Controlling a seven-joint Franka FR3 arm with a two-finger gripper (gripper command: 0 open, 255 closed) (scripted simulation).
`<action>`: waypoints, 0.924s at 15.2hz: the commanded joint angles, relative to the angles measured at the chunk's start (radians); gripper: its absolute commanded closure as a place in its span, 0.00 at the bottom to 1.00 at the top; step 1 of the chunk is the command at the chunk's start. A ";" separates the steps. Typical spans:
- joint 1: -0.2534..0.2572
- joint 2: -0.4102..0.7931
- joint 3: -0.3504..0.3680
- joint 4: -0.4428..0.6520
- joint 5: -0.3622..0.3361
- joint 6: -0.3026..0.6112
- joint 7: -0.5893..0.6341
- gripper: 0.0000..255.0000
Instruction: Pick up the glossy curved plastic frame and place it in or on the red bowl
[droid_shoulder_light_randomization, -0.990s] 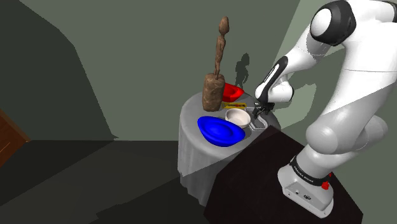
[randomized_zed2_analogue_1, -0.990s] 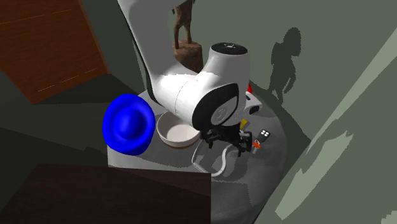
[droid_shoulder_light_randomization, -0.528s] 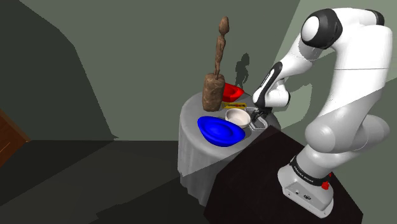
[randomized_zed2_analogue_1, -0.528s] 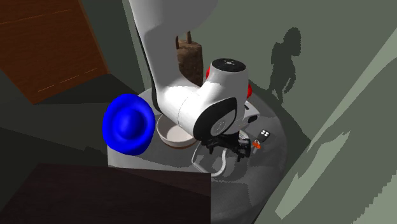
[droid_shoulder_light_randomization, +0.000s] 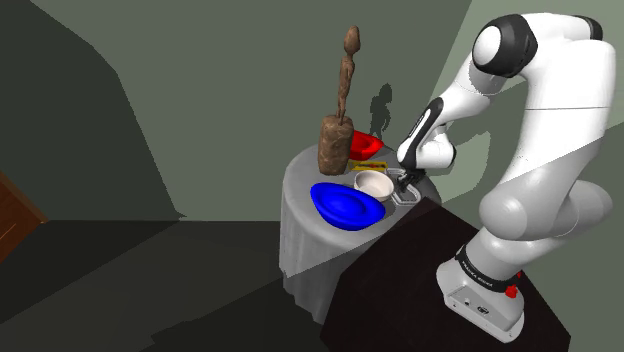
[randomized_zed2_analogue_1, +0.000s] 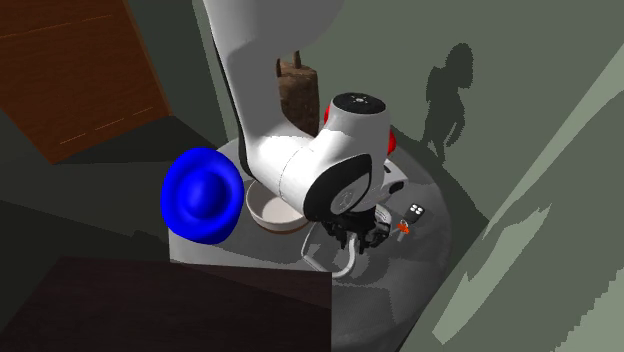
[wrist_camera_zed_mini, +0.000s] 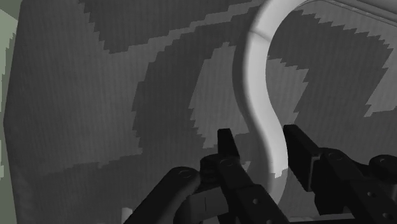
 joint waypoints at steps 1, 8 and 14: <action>-0.001 0.002 -0.002 0.001 0.000 0.001 0.000 1.00; -0.001 0.002 -0.002 0.001 0.000 0.001 0.000 1.00; 0.040 -0.100 -0.048 -0.032 -0.019 -0.069 0.012 1.00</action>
